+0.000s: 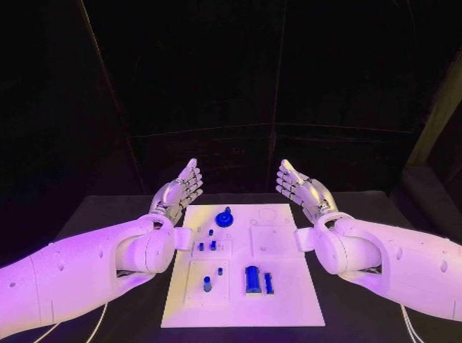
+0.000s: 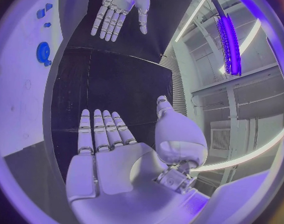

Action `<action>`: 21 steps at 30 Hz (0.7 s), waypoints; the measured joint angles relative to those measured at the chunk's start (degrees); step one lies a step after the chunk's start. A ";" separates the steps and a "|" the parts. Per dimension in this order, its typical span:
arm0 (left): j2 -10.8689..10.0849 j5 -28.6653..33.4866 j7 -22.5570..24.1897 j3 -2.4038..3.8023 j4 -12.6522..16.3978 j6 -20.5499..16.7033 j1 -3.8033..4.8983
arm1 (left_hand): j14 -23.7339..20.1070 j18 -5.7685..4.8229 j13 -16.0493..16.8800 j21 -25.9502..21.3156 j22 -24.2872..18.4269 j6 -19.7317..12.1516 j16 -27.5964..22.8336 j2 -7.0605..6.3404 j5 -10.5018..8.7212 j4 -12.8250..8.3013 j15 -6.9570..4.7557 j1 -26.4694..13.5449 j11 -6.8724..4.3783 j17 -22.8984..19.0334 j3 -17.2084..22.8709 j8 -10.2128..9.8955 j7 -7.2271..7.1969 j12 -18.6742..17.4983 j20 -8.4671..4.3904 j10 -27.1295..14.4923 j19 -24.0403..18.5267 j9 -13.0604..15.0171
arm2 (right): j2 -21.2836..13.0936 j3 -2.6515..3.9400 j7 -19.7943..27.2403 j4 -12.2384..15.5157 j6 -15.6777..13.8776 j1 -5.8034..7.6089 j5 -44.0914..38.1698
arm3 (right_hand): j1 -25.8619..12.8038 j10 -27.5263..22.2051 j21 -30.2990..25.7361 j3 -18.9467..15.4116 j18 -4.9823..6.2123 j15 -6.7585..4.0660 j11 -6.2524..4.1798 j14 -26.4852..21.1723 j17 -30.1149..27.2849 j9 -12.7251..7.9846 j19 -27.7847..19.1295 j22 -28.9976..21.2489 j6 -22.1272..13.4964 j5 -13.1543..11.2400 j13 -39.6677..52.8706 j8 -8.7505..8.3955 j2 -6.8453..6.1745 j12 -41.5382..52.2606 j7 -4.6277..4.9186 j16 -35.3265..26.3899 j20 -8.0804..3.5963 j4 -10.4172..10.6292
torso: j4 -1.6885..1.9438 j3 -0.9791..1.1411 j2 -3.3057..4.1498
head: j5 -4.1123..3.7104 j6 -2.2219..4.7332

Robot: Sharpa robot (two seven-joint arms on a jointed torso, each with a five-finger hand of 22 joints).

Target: Assemble the parts on the task board

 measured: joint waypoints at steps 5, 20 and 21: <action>-0.62 -1.54 1.34 0.77 2.88 -5.45 -1.02 | -3.73 -2.10 -0.07 -0.24 -1.47 -4.12 -1.51 0.02 -0.23 -0.01 -0.35 -5.56 -0.58 -0.44 -1.62 -0.23 -0.38 0.00 -1.51 -4.25 -2.97 -0.02 | -0.51 0.14 1.65 1.90 -3.96 -0.32 2.26 | -6.54 -4.67 -1.25 0.86 -1.83 -0.11 -0.38 -4.72 -0.97 -0.54 -4.37 -0.10 -4.08 -1.78 -0.06 -0.21 -0.07 0.00 -1.02 -0.13 -2.11 -0.37 | 0.04 0.03 -0.03 | 0.00 0.00; -0.76 -3.36 2.85 0.93 3.60 -10.59 -1.24 | -11.25 -3.05 -0.07 -0.24 -6.95 -12.41 -2.37 0.05 -0.23 0.01 -0.55 -16.74 -1.03 -0.71 -5.66 -0.23 -0.63 -0.20 -6.16 -12.85 -8.95 -0.07 | -0.55 0.16 3.32 2.02 -7.19 -0.32 4.49 | -19.67 -14.09 -1.96 1.60 -4.47 -0.17 -0.63 -14.24 -1.59 -0.84 -13.17 -0.16 -12.25 -2.81 -0.08 -0.21 -0.08 -0.21 -1.80 -0.13 -3.56 -0.51 | 0.06 0.04 -0.04 | 0.00 0.00; -0.76 -3.39 2.88 0.93 3.60 -10.71 -1.24 | -11.51 -3.05 -0.07 -0.24 -7.09 -12.77 -2.37 0.04 -0.23 0.01 -0.56 -17.26 -1.00 -0.71 -5.66 -0.23 -0.64 -0.20 -6.31 -13.21 -9.10 -0.07 | -0.55 0.16 3.36 2.02 -7.27 -0.32 4.55 | -20.23 -14.54 -1.96 1.60 -4.46 -0.20 -0.62 -14.67 -1.59 -0.84 -13.60 -0.16 -12.63 -2.81 -0.08 -0.21 -0.10 -0.21 -1.81 -0.13 -3.59 -0.51 | 0.07 0.04 -0.04 | 0.00 0.00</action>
